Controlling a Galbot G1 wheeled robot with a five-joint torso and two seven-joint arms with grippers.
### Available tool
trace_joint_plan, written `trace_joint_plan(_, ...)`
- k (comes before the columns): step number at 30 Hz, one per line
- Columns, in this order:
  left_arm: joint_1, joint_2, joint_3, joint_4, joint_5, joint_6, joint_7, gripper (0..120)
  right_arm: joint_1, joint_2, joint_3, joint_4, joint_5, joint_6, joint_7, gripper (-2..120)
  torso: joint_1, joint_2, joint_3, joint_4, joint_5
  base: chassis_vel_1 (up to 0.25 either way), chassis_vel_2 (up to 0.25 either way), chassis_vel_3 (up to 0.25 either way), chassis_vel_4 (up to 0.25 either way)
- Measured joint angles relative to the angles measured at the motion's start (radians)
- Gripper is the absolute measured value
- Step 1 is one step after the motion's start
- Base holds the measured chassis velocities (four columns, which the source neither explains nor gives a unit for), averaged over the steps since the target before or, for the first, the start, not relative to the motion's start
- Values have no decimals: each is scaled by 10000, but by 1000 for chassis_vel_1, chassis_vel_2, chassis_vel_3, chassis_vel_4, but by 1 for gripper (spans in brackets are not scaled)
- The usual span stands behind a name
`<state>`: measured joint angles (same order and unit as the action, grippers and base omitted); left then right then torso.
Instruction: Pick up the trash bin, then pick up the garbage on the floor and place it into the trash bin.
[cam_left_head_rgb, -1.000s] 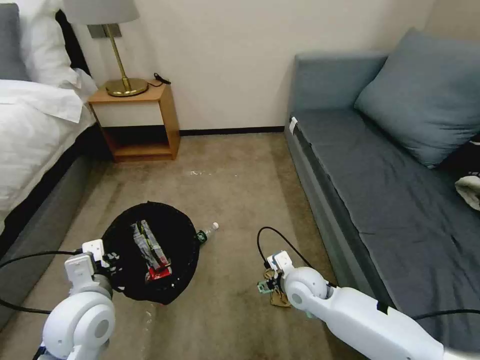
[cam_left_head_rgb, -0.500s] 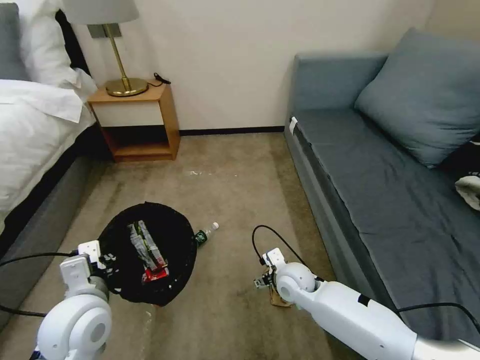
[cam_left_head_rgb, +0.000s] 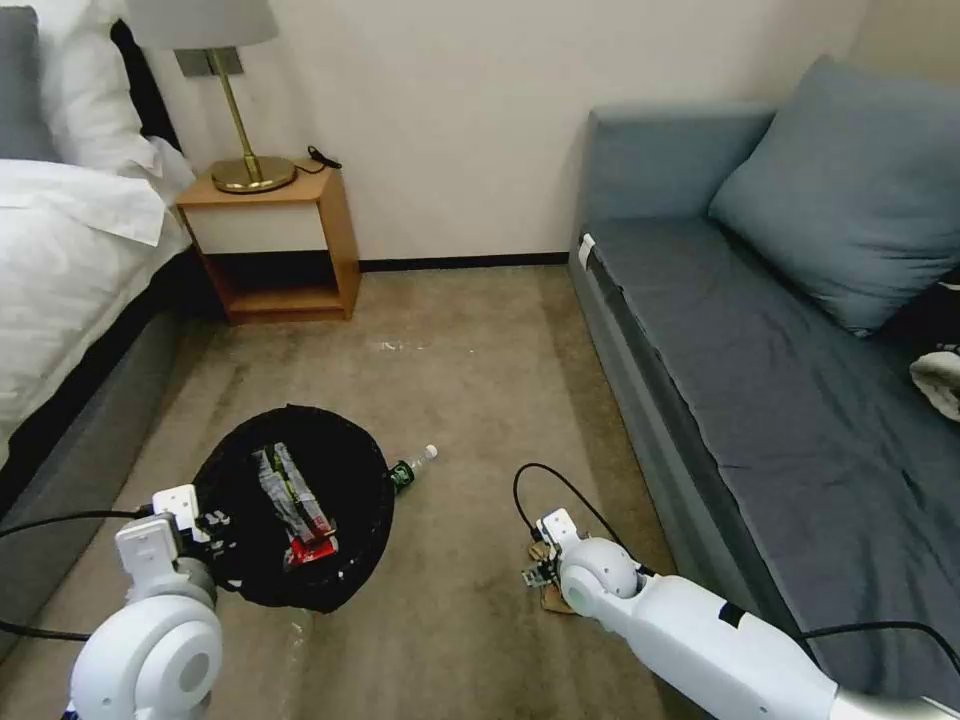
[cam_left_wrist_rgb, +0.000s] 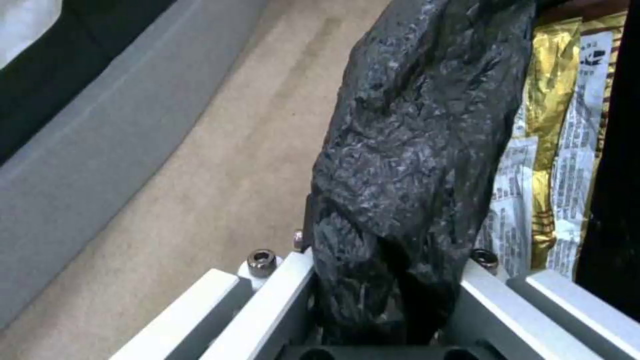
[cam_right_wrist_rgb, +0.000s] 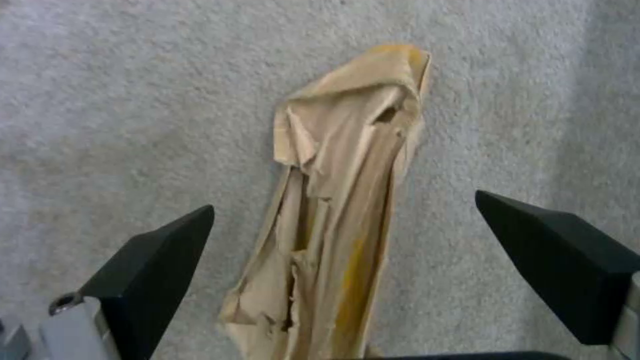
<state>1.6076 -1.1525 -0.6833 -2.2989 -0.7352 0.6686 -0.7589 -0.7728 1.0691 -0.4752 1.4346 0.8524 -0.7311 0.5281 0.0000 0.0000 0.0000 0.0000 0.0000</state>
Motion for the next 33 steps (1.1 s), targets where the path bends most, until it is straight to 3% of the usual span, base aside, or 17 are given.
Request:
trace_joint_plan(25, 156, -41, 5, -170, 72, -25, 20, 1, 163, 767, 269, -1266, -265, 11, -134, 99, 0, 0, 0, 0, 0, 0, 0, 0, 0)
trace_joint_plan(33, 224, -140, 3, -210, 122, -31, 29, 1, 53, 940, 476, -1627, -574, 12, -289, 70, 0, 0, -1, 0, 0, 0, 0, 0, 0)
